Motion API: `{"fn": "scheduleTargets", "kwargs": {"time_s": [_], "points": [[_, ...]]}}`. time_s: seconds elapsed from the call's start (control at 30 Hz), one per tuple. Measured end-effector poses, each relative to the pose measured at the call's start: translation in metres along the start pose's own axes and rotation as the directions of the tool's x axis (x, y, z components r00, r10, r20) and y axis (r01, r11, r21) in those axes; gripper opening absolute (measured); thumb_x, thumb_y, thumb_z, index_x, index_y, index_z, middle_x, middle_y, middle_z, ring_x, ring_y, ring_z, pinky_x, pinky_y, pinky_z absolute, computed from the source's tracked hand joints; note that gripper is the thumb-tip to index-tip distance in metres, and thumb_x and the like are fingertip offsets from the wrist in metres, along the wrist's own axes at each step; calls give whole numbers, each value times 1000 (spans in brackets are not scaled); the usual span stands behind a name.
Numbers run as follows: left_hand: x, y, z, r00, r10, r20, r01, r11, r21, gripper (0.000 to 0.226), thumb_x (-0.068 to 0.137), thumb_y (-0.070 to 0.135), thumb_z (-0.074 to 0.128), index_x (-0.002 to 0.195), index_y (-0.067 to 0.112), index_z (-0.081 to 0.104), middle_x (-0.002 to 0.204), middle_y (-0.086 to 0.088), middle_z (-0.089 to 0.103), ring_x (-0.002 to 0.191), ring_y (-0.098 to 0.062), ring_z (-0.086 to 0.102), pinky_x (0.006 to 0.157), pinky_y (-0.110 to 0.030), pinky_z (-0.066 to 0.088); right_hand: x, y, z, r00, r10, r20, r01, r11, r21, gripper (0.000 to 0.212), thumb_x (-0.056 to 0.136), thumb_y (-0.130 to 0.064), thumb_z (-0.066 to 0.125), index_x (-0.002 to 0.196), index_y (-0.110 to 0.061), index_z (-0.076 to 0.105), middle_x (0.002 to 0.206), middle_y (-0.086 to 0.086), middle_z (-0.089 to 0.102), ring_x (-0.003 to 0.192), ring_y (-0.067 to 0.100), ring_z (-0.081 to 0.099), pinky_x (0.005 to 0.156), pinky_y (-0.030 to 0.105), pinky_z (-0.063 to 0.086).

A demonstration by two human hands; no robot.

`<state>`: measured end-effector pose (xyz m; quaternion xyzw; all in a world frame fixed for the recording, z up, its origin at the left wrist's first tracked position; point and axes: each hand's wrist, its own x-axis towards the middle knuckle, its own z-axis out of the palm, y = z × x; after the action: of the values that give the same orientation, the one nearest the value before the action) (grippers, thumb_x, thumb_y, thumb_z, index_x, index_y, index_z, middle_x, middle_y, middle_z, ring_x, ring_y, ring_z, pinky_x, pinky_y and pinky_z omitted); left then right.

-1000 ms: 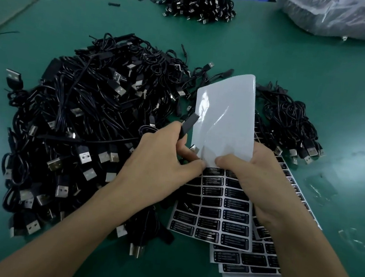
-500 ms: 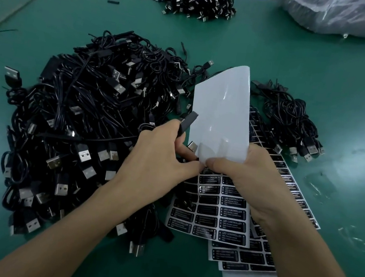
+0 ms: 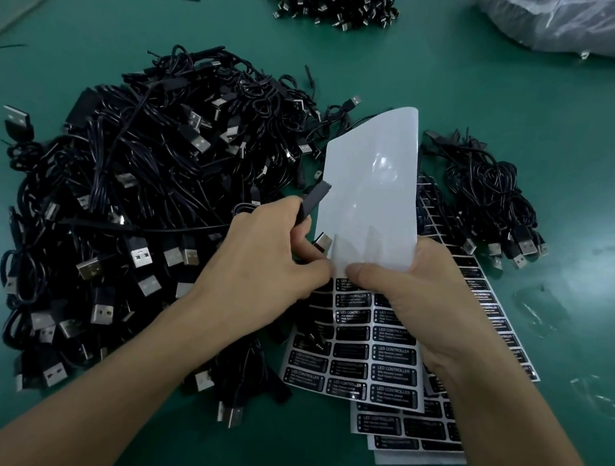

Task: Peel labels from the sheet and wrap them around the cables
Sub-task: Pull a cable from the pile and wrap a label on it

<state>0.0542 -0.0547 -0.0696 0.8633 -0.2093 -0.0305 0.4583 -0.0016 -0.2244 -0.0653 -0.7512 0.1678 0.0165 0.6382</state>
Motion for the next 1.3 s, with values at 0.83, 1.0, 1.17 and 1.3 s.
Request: {"fn": "scheduleTargets", "kwargs": {"time_s": [0.83,1.0,1.17,1.3], "points": [[7,6,-8,985,-132,-115,92,950,-297,36,74,15,69,75,21,33,56,10,61,48,-13,61,44,-25,48,-14,0,20,667,-737,-111,453,518,-726,19,74,-22,85,89,-15,76,86,-2,54,84,16,45,71,16,35],[7,8,-8,984,-155,-84,118,933,-340,40,72,17,70,75,20,31,55,7,57,46,-13,59,41,-24,45,-13,2,24,666,-738,-115,427,502,-752,16,75,-15,86,89,-14,77,77,1,58,76,17,48,64,22,33],[8,7,-8,982,-182,-53,153,925,-347,43,81,7,73,76,20,32,53,11,55,46,-14,57,40,-28,42,-12,1,28,672,-727,-142,420,532,-735,7,81,-18,81,86,-14,79,75,0,59,77,17,50,63,21,34],[6,13,-8,979,-195,-63,156,908,-388,29,91,27,65,79,15,42,58,3,65,47,-12,57,41,-22,42,-14,-1,27,756,-628,-185,384,654,-652,5,83,-21,77,79,-24,77,74,-7,57,75,7,48,64,13,35]]}}
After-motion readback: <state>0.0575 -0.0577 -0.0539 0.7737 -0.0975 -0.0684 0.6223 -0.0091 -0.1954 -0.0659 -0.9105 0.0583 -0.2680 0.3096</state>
